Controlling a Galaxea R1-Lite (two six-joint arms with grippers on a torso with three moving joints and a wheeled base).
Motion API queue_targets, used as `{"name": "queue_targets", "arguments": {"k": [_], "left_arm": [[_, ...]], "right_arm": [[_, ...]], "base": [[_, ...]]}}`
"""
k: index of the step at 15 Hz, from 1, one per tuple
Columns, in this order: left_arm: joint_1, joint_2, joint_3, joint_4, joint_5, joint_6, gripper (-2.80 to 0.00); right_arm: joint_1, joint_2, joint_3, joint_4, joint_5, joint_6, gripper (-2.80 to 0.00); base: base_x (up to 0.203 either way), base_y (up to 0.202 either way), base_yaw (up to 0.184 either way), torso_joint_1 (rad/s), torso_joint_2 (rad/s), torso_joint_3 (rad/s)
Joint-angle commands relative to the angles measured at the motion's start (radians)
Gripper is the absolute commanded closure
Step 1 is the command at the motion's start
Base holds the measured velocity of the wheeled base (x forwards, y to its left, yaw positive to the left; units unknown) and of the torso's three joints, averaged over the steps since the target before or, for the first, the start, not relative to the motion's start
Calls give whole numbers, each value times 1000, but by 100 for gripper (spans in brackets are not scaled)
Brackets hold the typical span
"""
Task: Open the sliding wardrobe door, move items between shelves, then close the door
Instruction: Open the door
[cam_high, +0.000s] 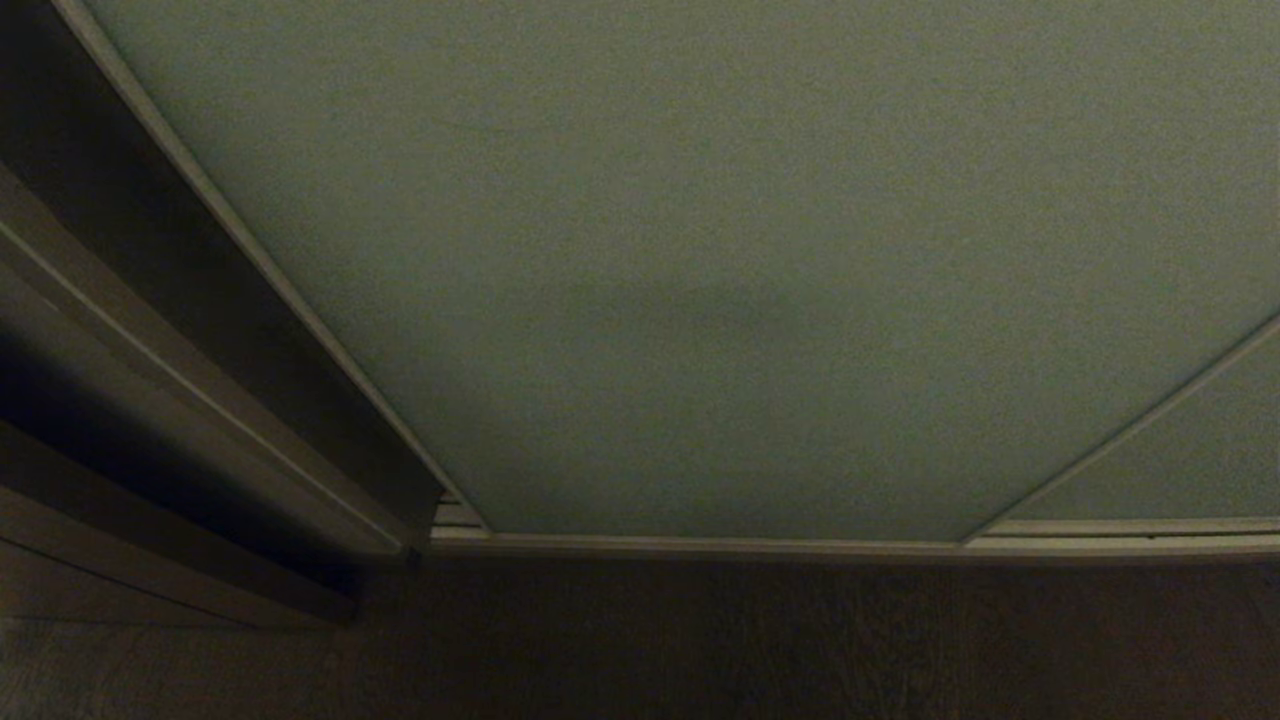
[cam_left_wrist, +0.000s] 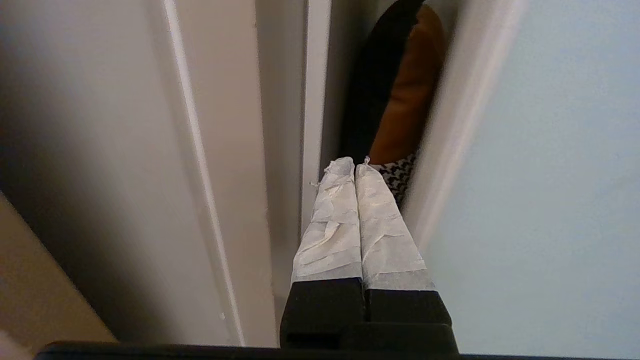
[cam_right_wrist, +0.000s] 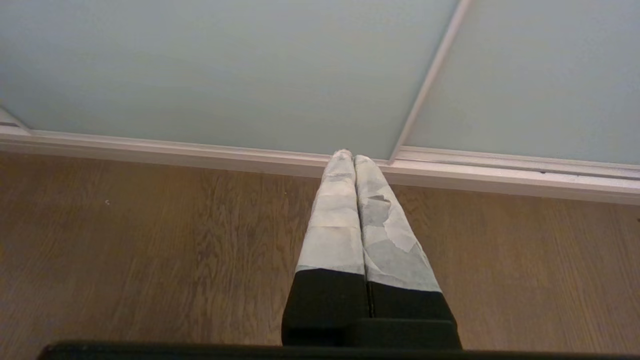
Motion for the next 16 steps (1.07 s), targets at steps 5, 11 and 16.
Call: {"name": "queue_targets", "arguments": {"k": [5, 11, 16], "left_arm": [[8, 132, -23, -2, -14, 0, 0], [-25, 317, -140, 11, -112, -11, 0], [-118, 433, -235, 39, -119, -12, 0]], "right_arm": [[0, -2, 0, 0, 0, 0, 0], [0, -2, 0, 0, 0, 0, 0], [0, 0, 0, 0, 0, 0, 0]], "base": [[0, 0, 0, 0, 0, 0], [0, 0, 0, 0, 0, 0], [0, 0, 0, 0, 0, 0]]}}
